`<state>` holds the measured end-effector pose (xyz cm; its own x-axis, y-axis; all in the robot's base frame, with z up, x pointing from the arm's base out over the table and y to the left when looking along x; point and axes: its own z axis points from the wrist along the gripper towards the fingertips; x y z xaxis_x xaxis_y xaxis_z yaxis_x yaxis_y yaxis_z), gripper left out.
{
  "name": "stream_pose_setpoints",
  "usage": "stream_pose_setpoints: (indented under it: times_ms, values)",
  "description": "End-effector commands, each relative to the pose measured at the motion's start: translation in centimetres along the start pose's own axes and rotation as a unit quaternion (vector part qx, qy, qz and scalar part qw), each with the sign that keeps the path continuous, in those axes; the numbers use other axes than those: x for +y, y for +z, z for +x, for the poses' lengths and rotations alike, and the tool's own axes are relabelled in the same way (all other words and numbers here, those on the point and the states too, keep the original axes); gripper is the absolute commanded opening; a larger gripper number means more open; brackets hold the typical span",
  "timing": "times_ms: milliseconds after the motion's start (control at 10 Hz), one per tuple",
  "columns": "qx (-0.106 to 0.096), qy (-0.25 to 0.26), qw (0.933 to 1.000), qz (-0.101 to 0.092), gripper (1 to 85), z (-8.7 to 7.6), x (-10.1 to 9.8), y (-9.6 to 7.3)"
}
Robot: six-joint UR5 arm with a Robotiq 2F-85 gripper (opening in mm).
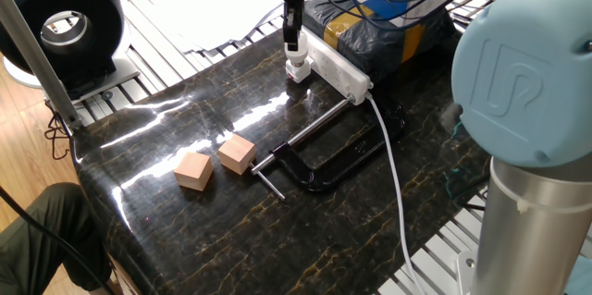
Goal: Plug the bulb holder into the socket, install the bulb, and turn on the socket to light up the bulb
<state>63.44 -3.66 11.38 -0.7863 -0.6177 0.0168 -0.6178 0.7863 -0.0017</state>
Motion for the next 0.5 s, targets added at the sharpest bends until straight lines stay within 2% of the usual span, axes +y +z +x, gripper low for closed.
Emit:
stream_pose_setpoints:
  times_ms: [0, 400]
  values:
    - [0.000, 0.049, 0.9988, -0.006, 1.0, -0.12, 0.28, -0.17]
    - [-0.002, 0.083, 0.9965, -0.007, 1.0, -0.23, 0.34, -0.15]
